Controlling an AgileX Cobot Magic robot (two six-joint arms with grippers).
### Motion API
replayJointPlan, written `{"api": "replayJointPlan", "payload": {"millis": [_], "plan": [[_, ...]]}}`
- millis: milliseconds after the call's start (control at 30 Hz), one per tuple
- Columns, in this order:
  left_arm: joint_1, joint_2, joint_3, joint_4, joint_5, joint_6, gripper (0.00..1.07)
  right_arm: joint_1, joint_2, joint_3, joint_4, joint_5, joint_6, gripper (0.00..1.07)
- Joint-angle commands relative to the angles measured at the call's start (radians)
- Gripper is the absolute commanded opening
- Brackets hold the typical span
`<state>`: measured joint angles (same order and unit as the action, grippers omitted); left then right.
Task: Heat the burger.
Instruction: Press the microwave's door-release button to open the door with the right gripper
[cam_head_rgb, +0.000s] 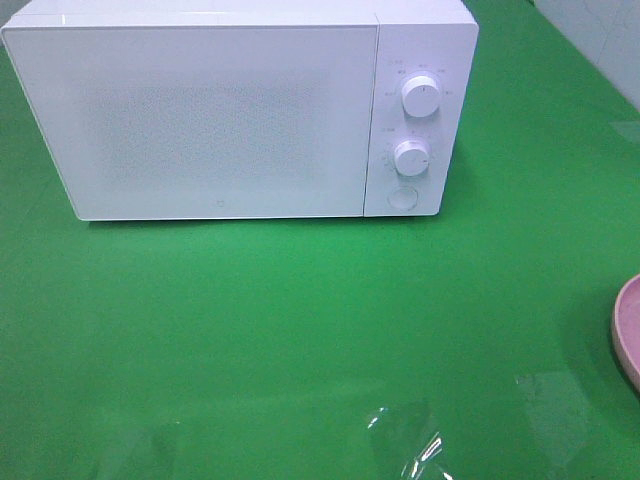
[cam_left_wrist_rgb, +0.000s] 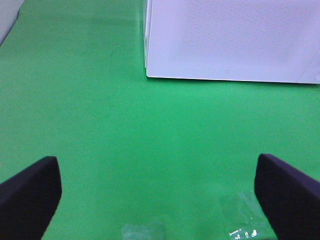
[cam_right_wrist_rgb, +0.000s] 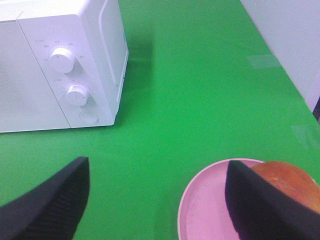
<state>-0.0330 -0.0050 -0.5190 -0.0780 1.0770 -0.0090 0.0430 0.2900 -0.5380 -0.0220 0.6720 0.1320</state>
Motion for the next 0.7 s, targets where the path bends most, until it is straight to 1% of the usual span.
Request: {"api": "replayJointPlan", "payload": {"millis": [33, 67, 333, 367, 400, 467, 500, 533, 567, 600, 700], "plan": [[0.001, -0.016, 0.003, -0.004, -0.01, -0.001, 0.96, -0.002, 0.045, -0.006, -0.003, -0.057, -0.001, 0.73], [0.001, -0.016, 0.003, -0.004, -0.01, -0.001, 0.96, -0.002, 0.085, -0.006, -0.004, -0.086, -0.001, 0.73], [0.001, -0.016, 0.003, -0.004, -0.01, -0.001, 0.96, -0.002, 0.216, -0.006, -0.004, -0.227, -0.001, 0.73], [0.001, -0.016, 0.003, -0.004, -0.01, -0.001, 0.96, -0.002, 0.261, -0.006, -0.005, -0.274, -0.001, 0.73], [0.001, -0.016, 0.003, -0.004, -0.01, -0.001, 0.96, -0.002, 0.261, -0.006, -0.005, -0.274, -0.001, 0.73], [0.001, -0.016, 0.003, -0.004, -0.01, -0.001, 0.96, -0.002, 0.325, -0.006, -0.005, -0.33, -0.001, 0.73], [0.001, -0.016, 0.003, -0.004, -0.01, -0.001, 0.96, -0.002, 0.325, -0.006, -0.005, -0.33, -0.001, 0.73], [0.001, -0.016, 0.003, -0.004, -0.01, -0.001, 0.96, -0.002, 0.369, -0.006, -0.005, -0.365, -0.001, 0.73], [0.001, -0.016, 0.003, -0.004, -0.01, -0.001, 0.96, -0.002, 0.369, -0.006, -0.005, -0.365, -0.001, 0.73], [0.001, -0.016, 0.003, -0.004, -0.01, -0.001, 0.96, -0.002, 0.42, -0.006, -0.018, -0.406, -0.001, 0.73], [0.001, -0.016, 0.003, -0.004, -0.01, -0.001, 0.96, -0.002, 0.464, -0.006, -0.043, -0.446, -0.001, 0.73]]}}
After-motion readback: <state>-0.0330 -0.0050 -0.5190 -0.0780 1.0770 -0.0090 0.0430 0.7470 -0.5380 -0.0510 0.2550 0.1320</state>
